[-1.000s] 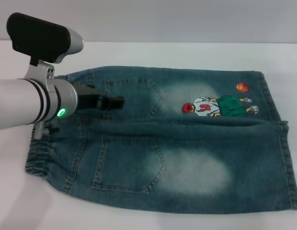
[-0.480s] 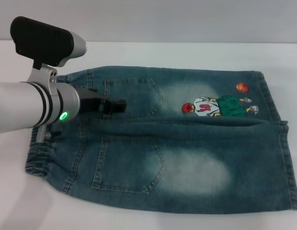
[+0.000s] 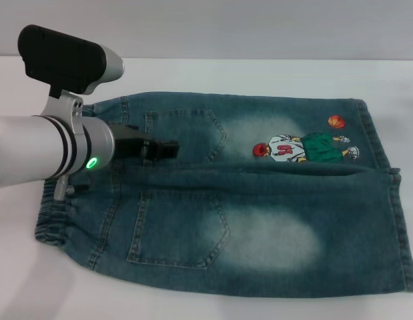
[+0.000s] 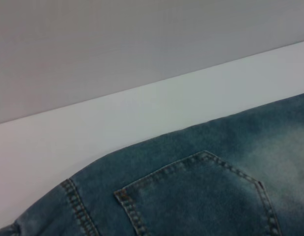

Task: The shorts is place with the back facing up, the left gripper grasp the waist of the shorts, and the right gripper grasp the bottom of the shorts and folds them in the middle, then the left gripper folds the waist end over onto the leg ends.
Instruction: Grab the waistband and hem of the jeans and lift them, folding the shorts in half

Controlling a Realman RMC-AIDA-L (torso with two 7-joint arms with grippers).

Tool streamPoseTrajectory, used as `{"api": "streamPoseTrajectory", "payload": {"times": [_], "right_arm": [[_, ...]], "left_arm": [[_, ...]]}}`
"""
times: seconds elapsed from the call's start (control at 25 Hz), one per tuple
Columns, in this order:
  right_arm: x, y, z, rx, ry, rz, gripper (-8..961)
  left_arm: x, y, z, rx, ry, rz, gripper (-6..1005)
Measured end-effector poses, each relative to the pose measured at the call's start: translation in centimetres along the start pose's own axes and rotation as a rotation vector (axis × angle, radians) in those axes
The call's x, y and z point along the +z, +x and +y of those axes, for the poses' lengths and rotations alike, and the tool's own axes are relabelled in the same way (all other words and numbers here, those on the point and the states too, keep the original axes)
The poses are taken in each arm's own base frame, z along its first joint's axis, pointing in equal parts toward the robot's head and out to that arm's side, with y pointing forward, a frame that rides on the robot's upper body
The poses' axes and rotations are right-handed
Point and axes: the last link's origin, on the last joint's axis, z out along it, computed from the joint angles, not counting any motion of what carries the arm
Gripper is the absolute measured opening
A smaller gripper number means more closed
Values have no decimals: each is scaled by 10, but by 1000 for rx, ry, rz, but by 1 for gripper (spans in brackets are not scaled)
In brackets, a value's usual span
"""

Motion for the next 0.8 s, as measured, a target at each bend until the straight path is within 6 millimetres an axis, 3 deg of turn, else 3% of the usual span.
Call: {"api": "streamPoseTrajectory", "payload": {"times": [0.48,0.8], "right_arm": [[-42,-5,42,-266,-362,-371,746],[-70,-24,44,-212,-442,-616,745]], "left_arm": [[2,-1,-2,4,4,1,813],[2,-1,-1,2,2,1,813]]}}
